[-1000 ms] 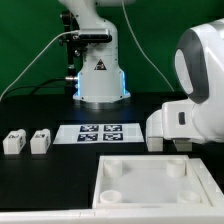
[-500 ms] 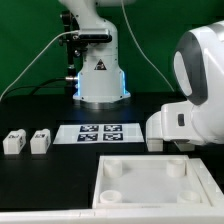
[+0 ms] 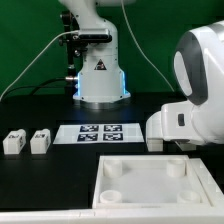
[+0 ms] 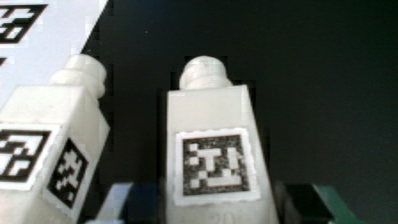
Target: Assemble one leg
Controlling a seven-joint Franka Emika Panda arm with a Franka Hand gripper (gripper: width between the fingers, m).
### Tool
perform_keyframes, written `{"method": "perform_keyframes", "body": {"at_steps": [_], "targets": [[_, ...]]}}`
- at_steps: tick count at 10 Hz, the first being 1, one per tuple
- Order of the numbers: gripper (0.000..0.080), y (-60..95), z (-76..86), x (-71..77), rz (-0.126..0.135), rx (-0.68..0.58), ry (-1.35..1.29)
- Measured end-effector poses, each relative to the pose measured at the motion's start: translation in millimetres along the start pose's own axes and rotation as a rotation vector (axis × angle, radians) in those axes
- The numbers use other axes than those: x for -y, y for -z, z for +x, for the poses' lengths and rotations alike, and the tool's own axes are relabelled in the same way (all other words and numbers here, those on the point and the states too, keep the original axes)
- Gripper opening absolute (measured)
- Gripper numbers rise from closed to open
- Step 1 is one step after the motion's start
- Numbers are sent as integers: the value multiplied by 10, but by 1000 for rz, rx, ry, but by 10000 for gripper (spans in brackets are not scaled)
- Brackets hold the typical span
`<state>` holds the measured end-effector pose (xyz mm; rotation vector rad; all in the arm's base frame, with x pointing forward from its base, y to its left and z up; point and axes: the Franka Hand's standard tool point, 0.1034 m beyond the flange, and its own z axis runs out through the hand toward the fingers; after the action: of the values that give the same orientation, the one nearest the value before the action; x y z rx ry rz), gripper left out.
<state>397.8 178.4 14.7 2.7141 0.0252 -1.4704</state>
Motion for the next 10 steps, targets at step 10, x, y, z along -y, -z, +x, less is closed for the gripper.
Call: {"method": "perform_keyframes", "body": {"at_steps": [10], "targets": [[294, 935, -538, -305, 57, -451, 27]]}}
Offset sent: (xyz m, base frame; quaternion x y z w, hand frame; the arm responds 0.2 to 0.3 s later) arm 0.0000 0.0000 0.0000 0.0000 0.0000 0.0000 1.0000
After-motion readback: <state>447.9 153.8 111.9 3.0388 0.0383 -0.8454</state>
